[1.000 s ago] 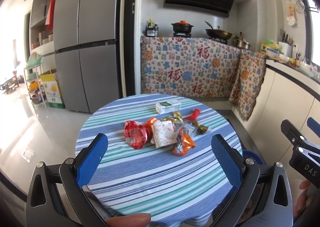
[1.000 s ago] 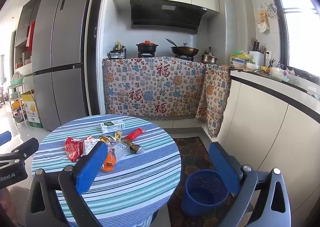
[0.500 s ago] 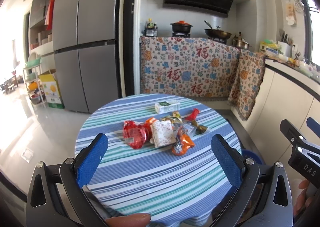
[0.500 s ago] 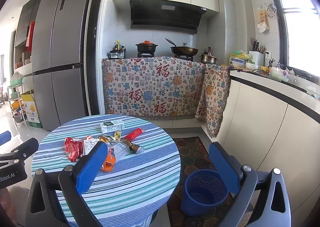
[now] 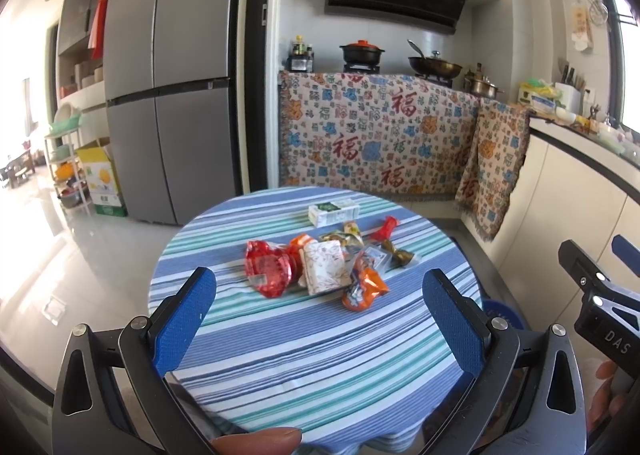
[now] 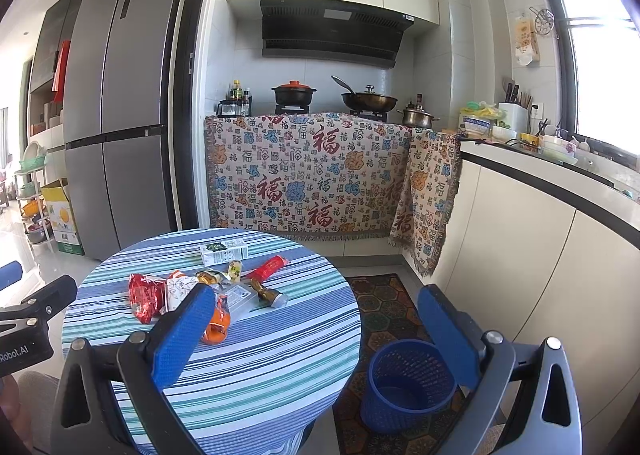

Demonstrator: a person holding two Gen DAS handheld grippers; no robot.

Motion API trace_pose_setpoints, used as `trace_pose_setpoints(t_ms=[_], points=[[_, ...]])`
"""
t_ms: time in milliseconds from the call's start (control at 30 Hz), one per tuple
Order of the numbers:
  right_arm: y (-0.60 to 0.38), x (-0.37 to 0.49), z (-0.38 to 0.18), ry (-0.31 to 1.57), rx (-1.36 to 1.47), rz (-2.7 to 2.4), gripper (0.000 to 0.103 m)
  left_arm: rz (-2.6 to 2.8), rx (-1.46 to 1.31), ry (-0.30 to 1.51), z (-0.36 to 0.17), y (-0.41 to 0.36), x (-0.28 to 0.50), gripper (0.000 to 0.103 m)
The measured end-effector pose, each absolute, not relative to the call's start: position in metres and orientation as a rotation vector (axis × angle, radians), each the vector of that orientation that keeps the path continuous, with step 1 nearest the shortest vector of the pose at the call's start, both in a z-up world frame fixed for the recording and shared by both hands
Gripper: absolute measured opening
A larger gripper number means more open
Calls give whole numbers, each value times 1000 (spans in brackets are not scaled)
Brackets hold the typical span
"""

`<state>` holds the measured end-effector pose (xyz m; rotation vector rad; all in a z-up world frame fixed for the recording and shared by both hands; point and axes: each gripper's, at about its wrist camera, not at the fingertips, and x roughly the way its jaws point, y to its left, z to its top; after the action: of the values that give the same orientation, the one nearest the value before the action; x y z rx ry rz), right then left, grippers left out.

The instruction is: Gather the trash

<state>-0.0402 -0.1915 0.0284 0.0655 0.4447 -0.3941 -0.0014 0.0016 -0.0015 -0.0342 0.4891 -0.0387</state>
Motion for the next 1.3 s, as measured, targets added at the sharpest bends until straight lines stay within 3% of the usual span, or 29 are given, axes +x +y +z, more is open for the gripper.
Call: trace_pose_setpoints(t_ms=[1300], points=[[-190,-40,27,444,64,-403,103,-39,-36,492,-2,-8,-4,103]])
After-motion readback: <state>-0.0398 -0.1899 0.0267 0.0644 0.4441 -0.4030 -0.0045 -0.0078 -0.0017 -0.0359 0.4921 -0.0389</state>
